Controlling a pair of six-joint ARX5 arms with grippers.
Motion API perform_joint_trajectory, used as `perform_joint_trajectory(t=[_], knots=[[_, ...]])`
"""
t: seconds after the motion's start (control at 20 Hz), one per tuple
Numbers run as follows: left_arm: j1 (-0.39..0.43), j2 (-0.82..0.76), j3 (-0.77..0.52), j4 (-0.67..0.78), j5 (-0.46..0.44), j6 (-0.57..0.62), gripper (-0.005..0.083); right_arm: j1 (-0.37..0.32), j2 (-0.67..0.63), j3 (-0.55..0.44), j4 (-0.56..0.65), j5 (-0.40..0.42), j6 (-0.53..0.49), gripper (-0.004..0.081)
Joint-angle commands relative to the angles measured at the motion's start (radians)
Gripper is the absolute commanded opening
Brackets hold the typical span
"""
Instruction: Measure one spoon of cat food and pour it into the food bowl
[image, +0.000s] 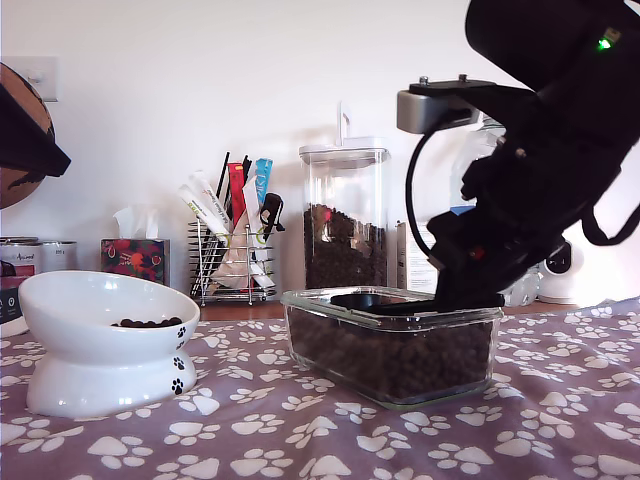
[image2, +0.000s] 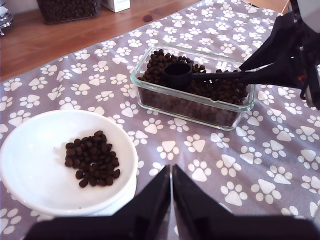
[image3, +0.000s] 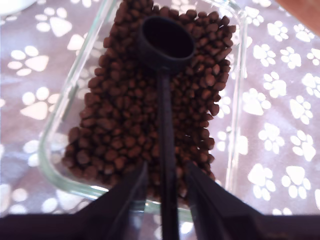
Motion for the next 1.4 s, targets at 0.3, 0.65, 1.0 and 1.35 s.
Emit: perform_joint_trajectory(t=[0.3,0.65,1.0,1.35], knots=[[0.001,0.003,-0.015,0.011,-0.002,0.0,-0.002,0.025,-0.062,0.101,-0.185,-0.002,0.026,0.0303],[0.001,0.003,-0.015,0.01,-0.002,0.0,-0.002,0.025,-0.211,0.101,-0.258,0.002,0.048,0.0262],[0.0,0.003,-0.015,0.011,-0.002,0.0,-0.002,-0.003,-0.238,0.101,-0.193,-0.002,0.24,-0.001],[0.004,0.003,-0.015,0.032,-0.033,0.027,-0.002,-0.016,-0.238,0.1,-0.064,0.003,0.277,-0.001]])
